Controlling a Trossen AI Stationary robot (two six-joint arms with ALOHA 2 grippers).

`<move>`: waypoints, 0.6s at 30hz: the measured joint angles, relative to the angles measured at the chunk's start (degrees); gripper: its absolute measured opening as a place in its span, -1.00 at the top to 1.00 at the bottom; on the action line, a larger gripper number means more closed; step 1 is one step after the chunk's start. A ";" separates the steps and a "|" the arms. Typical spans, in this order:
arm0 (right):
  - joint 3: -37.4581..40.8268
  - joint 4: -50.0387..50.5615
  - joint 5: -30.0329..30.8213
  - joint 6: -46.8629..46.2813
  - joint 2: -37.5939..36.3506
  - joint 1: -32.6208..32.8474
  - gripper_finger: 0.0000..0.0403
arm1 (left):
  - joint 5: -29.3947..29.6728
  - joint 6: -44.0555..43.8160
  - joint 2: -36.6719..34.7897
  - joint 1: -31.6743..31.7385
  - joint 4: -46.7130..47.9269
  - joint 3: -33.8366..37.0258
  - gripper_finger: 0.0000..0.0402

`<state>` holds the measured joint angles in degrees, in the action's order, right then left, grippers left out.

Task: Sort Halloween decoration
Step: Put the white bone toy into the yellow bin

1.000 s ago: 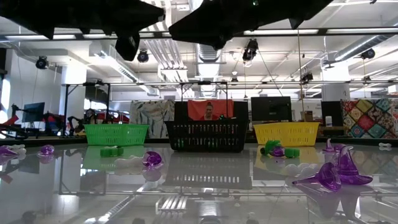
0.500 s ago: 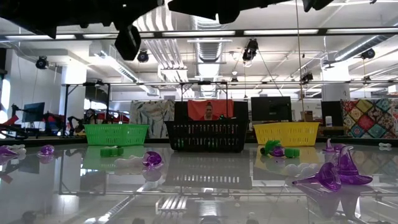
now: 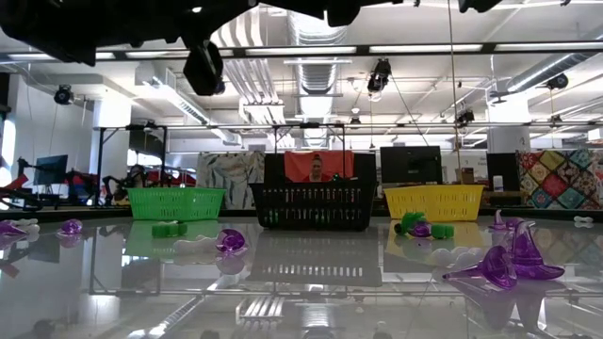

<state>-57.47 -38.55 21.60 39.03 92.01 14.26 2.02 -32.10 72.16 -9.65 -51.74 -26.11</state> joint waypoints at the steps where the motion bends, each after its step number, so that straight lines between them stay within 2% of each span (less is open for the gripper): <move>1: 0.00 0.23 -0.09 0.02 0.00 0.00 0.25 | 0.00 0.00 0.22 0.00 -0.16 0.00 1.00; 18: -0.02 1.03 -0.49 2.19 0.00 -0.02 0.25 | 0.33 -0.37 5.09 0.37 -6.39 -1.19 1.00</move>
<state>-57.49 -37.52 21.11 41.22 92.01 14.24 2.35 -32.46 77.25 -9.28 -58.13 -27.30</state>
